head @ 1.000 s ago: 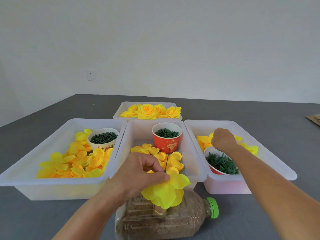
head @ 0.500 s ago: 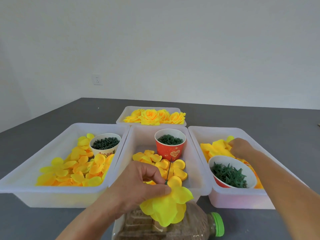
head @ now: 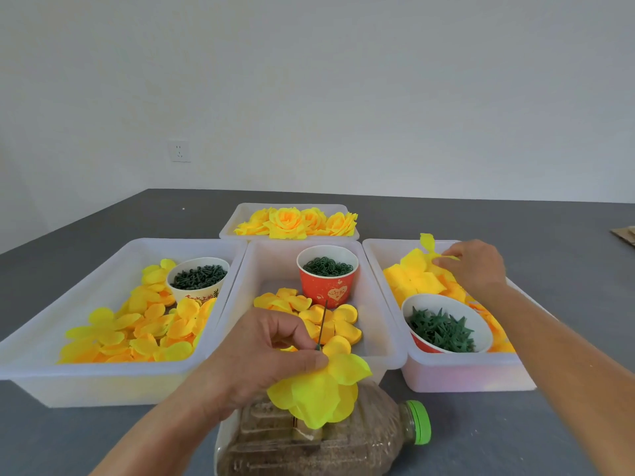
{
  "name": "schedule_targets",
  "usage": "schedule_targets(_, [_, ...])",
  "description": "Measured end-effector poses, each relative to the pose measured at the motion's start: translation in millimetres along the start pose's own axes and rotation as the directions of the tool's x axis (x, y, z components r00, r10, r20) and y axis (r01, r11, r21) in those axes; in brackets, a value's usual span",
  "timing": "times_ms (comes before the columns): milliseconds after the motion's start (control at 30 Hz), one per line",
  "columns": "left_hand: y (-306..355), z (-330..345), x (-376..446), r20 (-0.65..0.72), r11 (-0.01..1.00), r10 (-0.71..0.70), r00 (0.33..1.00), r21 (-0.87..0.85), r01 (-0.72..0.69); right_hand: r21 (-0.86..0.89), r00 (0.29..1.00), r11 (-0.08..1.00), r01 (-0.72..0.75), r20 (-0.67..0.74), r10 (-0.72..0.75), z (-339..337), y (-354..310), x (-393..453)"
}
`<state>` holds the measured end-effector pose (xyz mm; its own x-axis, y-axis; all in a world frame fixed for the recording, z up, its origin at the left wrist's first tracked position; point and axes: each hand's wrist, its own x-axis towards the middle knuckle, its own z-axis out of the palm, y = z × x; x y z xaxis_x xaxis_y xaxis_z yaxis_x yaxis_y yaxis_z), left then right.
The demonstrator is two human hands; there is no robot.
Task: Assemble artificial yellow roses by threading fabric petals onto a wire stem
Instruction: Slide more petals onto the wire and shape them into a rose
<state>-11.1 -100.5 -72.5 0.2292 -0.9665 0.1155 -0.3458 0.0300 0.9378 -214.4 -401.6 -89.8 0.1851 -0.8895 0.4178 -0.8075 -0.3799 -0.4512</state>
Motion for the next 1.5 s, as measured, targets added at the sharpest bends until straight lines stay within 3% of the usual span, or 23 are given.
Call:
schedule_targets(133, [0.3, 1.0, -1.8, -0.011, 1.0, -0.001, 1.0, -0.009, 0.001, 0.062, 0.997, 0.995, 0.077, -0.026, -0.076, -6.7, -10.3, -3.4])
schedule_targets(267, [-0.3, 1.5, -1.8, -0.014, 1.0, -0.002, 1.0, -0.013, 0.002, 0.279, 0.971, 0.959, -0.04, -0.216, 0.104, -17.9, -17.2, -5.7])
schedule_targets(400, [-0.2, 1.7, -2.1, -0.019, 1.0, 0.0, 1.0, -0.015, -0.001, 0.487, 0.973, 0.868, -0.094, -0.138, 0.183, -24.4, -25.3, -7.4])
schedule_targets(533, [-0.4, 2.1, -2.4, -0.026, 1.0, -0.003, 1.0, -0.016, 0.002, 0.441, 0.973, 0.888, -0.131, -0.115, 0.2, -22.2, -27.1, -16.6])
schedule_targets(600, [-0.8, 2.0, -2.4, -0.029, 1.0, -0.004, 1.0, -0.013, 0.003, 0.592, 0.979, 0.79, -0.158, -0.012, 0.205, -22.0, -29.2, -24.9])
schedule_targets(667, [-1.1, 2.0, -2.2, -0.029, 1.0, -0.003, 1.0, -0.012, 0.002, 0.759, 0.974, 0.613, -0.22, 0.143, 0.174, -23.9, -35.3, -34.8])
schedule_targets(733, [-0.9, 2.0, -1.9, -0.027, 1.0, -0.001, 1.0, -0.015, 0.001, 0.824, 0.947, 0.469, -0.317, 0.305, 0.104, -26.5, -44.4, -45.5])
schedule_targets(800, [-0.5, 2.2, -1.7, -0.026, 1.0, 0.002, 1.0, -0.012, -0.003, 0.834, 0.913, 0.4, -0.379, 0.407, 0.015, -27.0, -53.6, -56.7])
schedule_targets(1067, [-1.2, 2.4, -2.3, -0.03, 1.0, 0.007, 1.0, -0.01, -0.008, 0.794, 0.873, 0.498, -0.348, 0.469, -0.138, -23.8, -79.3, -94.3])
schedule_targets(1267, [-1.7, 0.9, -1.4, 0.005, 1.0, 0.03, 1.0, 0.007, -0.03, 0.813, 0.802, 0.481, -0.328, 0.509, -0.313, -25.5, -96.3, -121.7])
schedule_targets(1500, [0.1, 0.9, -3.2, -0.004, 0.999, 0.048, 0.999, 0.016, -0.048, 0.787, 0.848, 0.565, -0.247, 0.458, -0.268, -12.6, -106.0, -144.0])
